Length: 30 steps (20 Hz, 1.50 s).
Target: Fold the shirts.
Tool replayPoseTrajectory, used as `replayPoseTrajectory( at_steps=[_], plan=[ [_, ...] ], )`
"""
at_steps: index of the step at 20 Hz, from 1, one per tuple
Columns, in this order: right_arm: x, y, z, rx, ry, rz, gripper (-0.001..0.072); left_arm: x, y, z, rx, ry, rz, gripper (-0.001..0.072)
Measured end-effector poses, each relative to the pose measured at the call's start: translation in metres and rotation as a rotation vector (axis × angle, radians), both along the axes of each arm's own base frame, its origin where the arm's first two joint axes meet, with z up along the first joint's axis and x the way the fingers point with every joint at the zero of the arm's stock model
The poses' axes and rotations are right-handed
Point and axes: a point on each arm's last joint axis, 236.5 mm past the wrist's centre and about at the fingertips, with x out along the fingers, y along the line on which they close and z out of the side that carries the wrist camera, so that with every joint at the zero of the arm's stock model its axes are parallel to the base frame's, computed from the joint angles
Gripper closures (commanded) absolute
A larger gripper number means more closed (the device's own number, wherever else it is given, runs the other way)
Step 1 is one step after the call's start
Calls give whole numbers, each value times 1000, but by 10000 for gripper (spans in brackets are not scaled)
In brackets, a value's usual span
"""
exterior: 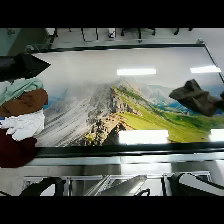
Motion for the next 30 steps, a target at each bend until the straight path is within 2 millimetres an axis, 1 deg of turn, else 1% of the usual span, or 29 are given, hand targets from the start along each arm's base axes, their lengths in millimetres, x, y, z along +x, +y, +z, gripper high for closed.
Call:
replayPoseTrajectory(
  at_steps=[1, 3, 4, 5, 7, 9, 10, 12, 13, 14, 15, 16, 18, 19, 20, 21, 22, 23, 24, 26, 28, 30],
  plan=[
    [-24, -6, -13, 1, 28, -60, 686, -2, -8, 0, -1, -3, -21, 687],
    [-60, -6, -40, 18, 77, -142, 685, -4, -26, -2, -4, 0, -64, 687],
    [-71, -4, -53, 25, 96, -166, 684, -4, -34, -5, -3, 5, -83, 687],
    [-82, 0, -66, 39, 119, -181, 660, -4, -42, -10, 0, 15, -102, 687],
    [-95, 5, -81, 52, 149, -183, 214, -4, -58, -19, 3, 37, -142, 687],
    [-105, 4, -83, 39, 179, -152, 202, -2, -69, -28, 5, 57, -167, 687],
    [-109, 0, -78, 20, 197, -132, 201, -1, -72, -32, 6, 67, -173, 687],
    [-118, -13, -54, -25, 239, -101, 204, 3, -69, -36, 8, 79, -165, 687],
    [-117, -17, -37, -34, 239, -107, 274, 6, -63, -37, 9, 83, -151, 687],
    [-112, -17, -19, -42, 221, -100, 607, 10, -56, -36, 8, 82, -132, 687],
    [-99, -9, 3, -38, 170, -79, 679, 12, -46, -34, 9, 79, -111, 687],
    [-81, 5, 24, -36, 101, -36, 681, 13, -38, -30, 7, 74, -89, 687],
    [-46, 46, 65, -45, -41, 95, 684, 10, -22, -22, 4, 64, -51, 687],
    [-31, 72, 82, -56, -98, 175, 684, 6, -15, -20, 1, 66, -34, 687],
    [-20, 101, 94, -65, -139, 259, 684, 0, -11, -22, 2, 72, -25, 687],
    [-14, 130, 102, -68, -168, 340, 684, -9, -8, -28, 2, 92, -18, 687],
    [-10, 161, 105, -63, -191, 422, 683, -19, -6, -38, 3, 115, -15, 687],
    [-10, 194, 105, -55, -206, 507, 684, -31, -6, -51, 2, 147, -14, 687],
    [-12, 226, 101, -45, -219, 589, 684, -43, -8, -68, 3, 182, -19, 687],
    [-19, 278, 90, -22, -237, 711, 684, -68, -13, -104, 9, 245, -37, 687],
    [-25, 314, 80, -10, -254, 793, 683, -90, -16, -136, 17, 290, -53, 687],
    [-33, 339, 74, 7, -256, 859, 683, -103, -16, -154, 19, 303, -54, 687]
  ],
)
